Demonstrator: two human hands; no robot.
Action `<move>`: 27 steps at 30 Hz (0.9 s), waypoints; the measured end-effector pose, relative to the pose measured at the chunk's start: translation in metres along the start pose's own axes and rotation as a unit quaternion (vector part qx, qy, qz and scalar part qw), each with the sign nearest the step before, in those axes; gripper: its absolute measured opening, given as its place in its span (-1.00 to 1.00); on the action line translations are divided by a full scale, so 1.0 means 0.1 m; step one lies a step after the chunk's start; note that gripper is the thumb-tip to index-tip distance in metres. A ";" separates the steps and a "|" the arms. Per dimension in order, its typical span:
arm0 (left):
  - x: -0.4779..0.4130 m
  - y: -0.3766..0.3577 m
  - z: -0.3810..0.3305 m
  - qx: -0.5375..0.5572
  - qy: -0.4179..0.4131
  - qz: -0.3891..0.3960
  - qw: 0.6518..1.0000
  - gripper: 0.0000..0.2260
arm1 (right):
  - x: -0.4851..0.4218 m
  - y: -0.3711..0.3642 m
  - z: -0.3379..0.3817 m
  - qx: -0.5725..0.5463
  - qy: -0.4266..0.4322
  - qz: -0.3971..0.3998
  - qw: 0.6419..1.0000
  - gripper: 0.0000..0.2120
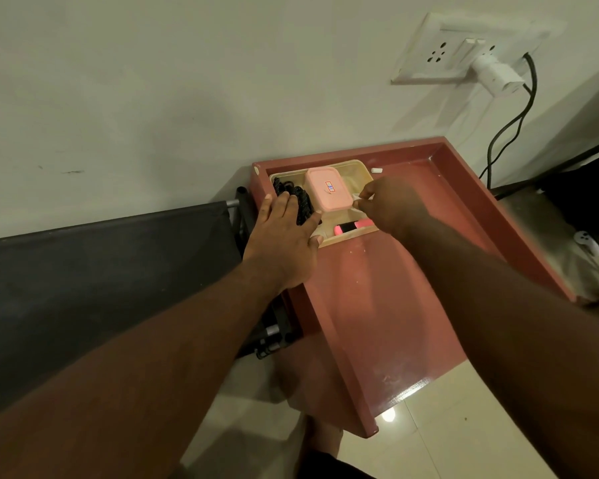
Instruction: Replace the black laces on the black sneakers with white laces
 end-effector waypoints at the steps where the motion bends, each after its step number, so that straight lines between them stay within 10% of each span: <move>1: 0.00 0.00 0.00 0.001 0.001 -0.001 1.000 -0.52 | 0.00 0.00 0.00 -0.005 -0.004 -0.008 1.000 -0.79; 27: 0.00 0.03 -0.01 -0.001 0.023 0.008 1.000 -0.40 | 0.04 0.10 0.18 -0.052 -0.030 -0.035 0.998 -0.71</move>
Point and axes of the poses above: each hand's wrist, its own x-axis away from the middle knuckle, its own y-axis out of the back of the hand, z = x × y, the point moved 2 cm from there along -x, towards the middle knuckle, and after that the axes turned 2 degrees about y, right-handed, at the moved point
